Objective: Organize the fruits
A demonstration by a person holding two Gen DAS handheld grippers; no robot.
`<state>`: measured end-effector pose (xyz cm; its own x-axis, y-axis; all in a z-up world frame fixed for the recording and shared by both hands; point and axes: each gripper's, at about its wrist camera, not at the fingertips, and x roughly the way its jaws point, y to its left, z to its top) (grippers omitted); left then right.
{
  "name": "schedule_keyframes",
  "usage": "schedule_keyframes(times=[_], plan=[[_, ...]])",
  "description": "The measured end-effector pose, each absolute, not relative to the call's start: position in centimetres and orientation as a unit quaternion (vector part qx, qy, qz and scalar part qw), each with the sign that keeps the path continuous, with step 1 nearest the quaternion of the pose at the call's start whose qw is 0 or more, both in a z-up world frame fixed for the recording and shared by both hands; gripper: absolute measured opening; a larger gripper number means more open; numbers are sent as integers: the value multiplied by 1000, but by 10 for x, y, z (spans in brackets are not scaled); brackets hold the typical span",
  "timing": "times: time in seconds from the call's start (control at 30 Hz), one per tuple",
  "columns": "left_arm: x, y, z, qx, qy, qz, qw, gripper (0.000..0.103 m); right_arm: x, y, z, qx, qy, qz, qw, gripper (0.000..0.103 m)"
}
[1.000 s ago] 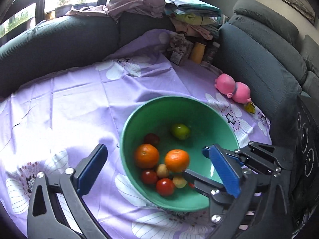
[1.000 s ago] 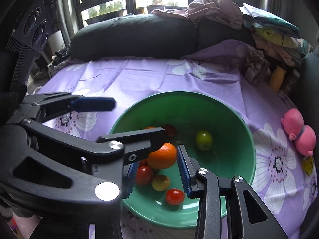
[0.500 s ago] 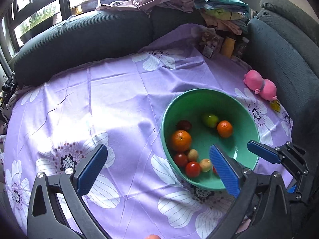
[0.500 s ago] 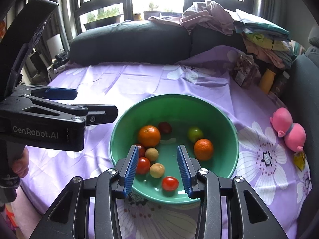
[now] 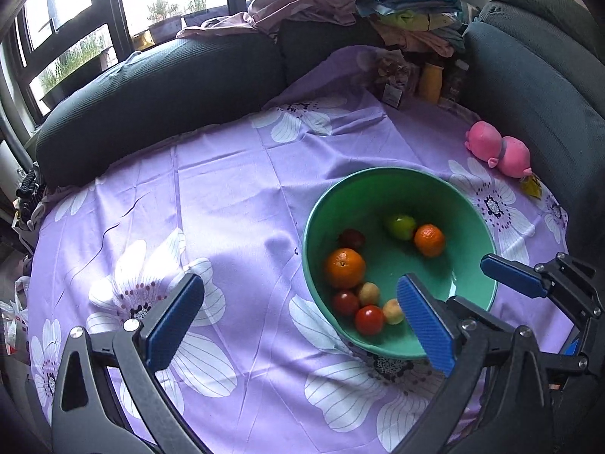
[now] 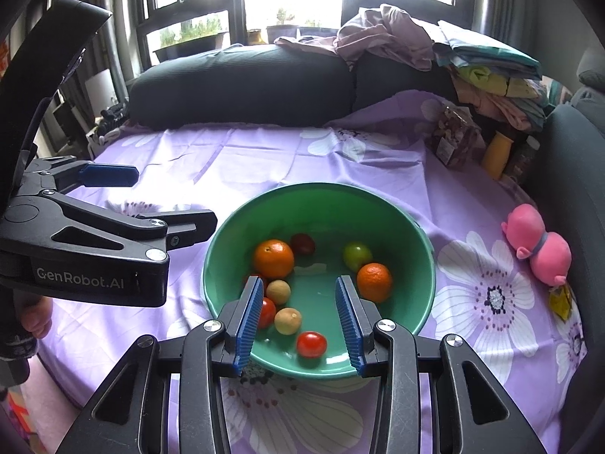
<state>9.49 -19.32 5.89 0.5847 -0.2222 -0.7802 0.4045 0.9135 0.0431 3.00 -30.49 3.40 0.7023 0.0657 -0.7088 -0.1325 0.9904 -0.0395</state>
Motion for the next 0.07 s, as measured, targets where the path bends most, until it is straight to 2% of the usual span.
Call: schedule_keyframes(times=[0.07], plan=[[96, -196, 58, 112, 423, -180, 881, 102, 30, -305, 34, -43, 383, 53, 921, 40]])
